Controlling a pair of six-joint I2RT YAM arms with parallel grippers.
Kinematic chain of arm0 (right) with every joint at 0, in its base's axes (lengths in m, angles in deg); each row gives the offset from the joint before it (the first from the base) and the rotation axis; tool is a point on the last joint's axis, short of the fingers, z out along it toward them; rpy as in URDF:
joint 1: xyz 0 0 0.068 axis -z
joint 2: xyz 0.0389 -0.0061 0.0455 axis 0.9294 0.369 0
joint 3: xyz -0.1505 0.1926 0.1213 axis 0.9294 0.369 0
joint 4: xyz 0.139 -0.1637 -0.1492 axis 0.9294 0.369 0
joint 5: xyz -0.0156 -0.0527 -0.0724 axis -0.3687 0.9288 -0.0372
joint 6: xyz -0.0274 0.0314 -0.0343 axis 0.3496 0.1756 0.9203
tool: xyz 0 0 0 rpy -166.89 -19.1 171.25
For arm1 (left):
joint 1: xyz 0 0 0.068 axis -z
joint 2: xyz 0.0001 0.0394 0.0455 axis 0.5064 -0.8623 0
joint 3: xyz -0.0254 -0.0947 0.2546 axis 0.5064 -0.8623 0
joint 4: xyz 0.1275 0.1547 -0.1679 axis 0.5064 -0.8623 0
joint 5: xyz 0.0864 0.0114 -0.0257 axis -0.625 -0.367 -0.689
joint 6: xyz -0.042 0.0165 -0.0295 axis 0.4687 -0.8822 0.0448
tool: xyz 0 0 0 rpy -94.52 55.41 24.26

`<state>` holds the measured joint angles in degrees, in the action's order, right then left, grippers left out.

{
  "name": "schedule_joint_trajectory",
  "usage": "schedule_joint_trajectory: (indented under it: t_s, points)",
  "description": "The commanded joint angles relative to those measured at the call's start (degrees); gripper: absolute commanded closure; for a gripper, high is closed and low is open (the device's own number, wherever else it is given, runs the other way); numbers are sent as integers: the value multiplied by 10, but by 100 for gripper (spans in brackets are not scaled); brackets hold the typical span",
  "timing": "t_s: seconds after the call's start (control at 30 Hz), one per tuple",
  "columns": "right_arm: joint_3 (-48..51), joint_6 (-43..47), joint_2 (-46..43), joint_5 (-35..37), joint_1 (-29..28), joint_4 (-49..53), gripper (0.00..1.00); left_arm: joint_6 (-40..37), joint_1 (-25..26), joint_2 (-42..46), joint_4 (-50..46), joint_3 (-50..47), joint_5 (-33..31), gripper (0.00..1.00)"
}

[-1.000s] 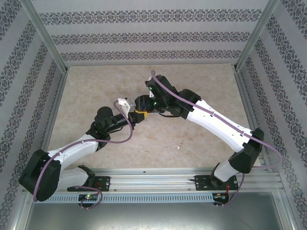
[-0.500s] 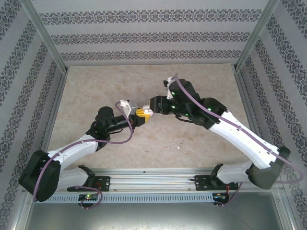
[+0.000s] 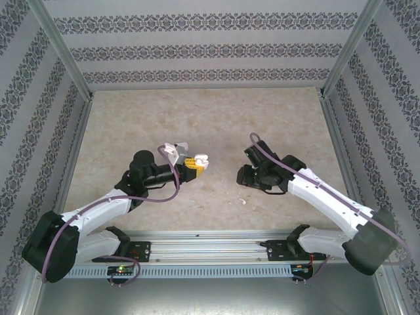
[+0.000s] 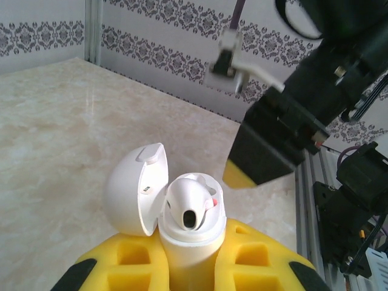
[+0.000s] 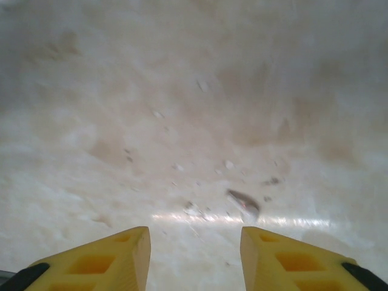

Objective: Insert wireless bluetooth earbuds into charging case

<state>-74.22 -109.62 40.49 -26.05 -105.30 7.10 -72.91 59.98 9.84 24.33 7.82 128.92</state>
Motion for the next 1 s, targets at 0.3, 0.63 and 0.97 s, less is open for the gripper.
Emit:
schedule_joint_trajectory:
  t_s: [0.3,0.63,0.97]
  points:
    - [103,-65,71,-36,-47,-64,64,29,3,-5,35,-28,4,100]
    - [51,-36,215,13,-85,-29,71,37,3,-11,44,-32,10,100]
    - [-29,49,275,109,-80,37,79,10,3,30,-9,-42,-7,100]
